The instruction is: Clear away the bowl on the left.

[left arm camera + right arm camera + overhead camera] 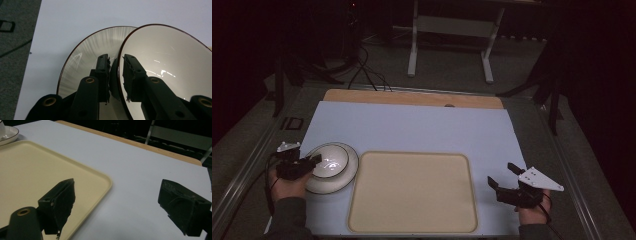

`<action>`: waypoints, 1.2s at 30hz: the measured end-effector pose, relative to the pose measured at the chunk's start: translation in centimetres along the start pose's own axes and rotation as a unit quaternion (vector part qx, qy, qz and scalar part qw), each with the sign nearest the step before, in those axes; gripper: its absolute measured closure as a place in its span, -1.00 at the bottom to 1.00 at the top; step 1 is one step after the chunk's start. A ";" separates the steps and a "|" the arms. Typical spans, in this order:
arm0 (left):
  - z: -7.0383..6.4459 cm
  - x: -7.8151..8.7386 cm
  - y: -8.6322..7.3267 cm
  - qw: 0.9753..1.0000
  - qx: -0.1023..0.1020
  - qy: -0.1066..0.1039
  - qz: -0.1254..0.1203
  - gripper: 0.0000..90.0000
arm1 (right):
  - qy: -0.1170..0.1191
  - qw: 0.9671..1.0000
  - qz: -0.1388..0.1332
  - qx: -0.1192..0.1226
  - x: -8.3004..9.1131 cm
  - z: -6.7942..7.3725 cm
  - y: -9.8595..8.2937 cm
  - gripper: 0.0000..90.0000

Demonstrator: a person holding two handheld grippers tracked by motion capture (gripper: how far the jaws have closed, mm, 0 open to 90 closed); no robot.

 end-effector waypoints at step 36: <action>-0.7 0.6 -0.4 0.998 0.031 -0.051 0.005 0.78 | 0.004 1.000 -0.004 -0.008 0.2 -0.1 0.1 -0.69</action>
Point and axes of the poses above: each handheld gripper's, and its own axes: x roughly backward along the jaws, y roughly out of its top, z roughly to its left, the point moved 8 cm from there along -x, roughly forward along the jaws, and after that the axes turned 7 degrees about -y, right-handed, at the moved point
